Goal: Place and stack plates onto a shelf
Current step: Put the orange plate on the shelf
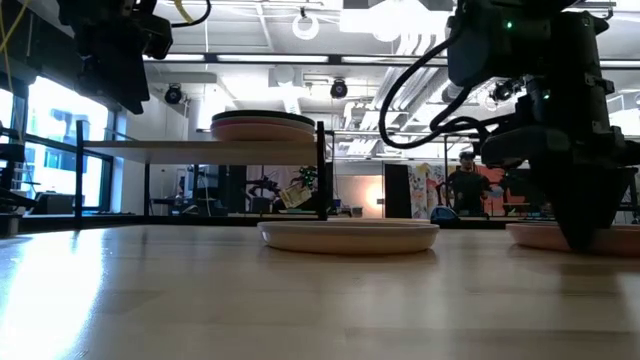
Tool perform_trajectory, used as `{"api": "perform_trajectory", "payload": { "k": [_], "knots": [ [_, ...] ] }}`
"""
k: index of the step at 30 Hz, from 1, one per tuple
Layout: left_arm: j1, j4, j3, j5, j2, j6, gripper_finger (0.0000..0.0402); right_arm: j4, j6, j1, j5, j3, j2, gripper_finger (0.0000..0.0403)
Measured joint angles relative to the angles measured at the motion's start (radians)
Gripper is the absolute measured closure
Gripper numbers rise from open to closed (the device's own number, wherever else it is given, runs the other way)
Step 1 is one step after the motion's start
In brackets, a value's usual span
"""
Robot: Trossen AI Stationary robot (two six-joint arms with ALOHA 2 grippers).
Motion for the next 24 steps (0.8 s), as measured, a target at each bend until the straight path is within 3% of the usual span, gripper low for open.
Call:
{"api": "perform_trajectory", "payload": {
  "k": [4,13,24],
  "knots": [
    [0.000,0.000,0.000,0.000,0.000,0.000,0.0286,-0.003,-0.001,0.001,-0.024,0.002,0.000,0.0394],
    [0.000,0.000,0.000,-0.001,0.000,0.000,0.0286,-0.076,-0.025,0.001,-0.030,0.077,0.000,0.0399],
    [0.000,0.000,0.000,-0.024,0.000,-0.053,0.0286,-0.308,-0.081,0.020,0.082,0.305,0.000,0.0403]
  ]
}}
